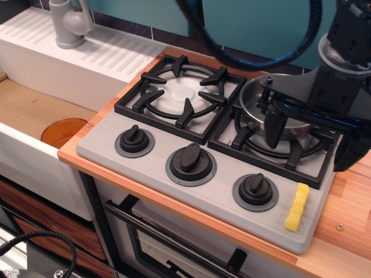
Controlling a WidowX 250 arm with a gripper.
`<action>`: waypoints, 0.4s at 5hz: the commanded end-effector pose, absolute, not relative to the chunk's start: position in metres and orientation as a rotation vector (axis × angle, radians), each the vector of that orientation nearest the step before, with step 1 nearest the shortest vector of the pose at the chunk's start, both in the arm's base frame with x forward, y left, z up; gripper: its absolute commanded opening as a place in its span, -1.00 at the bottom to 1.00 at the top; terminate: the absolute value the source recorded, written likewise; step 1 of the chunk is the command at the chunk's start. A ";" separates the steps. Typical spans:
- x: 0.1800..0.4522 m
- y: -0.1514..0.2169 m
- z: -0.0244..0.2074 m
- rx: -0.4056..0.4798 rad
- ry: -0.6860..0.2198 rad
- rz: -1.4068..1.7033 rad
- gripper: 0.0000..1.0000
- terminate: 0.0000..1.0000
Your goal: Put fry in pot or pan an put pot or pan on stove
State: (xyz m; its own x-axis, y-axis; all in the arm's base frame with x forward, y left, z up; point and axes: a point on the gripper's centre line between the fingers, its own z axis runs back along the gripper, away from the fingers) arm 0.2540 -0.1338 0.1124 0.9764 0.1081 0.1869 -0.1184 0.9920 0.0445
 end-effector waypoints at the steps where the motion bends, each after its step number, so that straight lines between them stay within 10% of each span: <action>1: 0.254 -0.134 0.112 0.055 -0.185 0.114 1.00 -1.00; 2: 0.256 -0.135 0.100 0.050 -0.213 0.115 1.00 -1.00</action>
State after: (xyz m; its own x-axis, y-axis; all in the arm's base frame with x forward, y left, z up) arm 0.2537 -0.1343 0.0930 0.9748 0.1052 0.1965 -0.1169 0.9919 0.0489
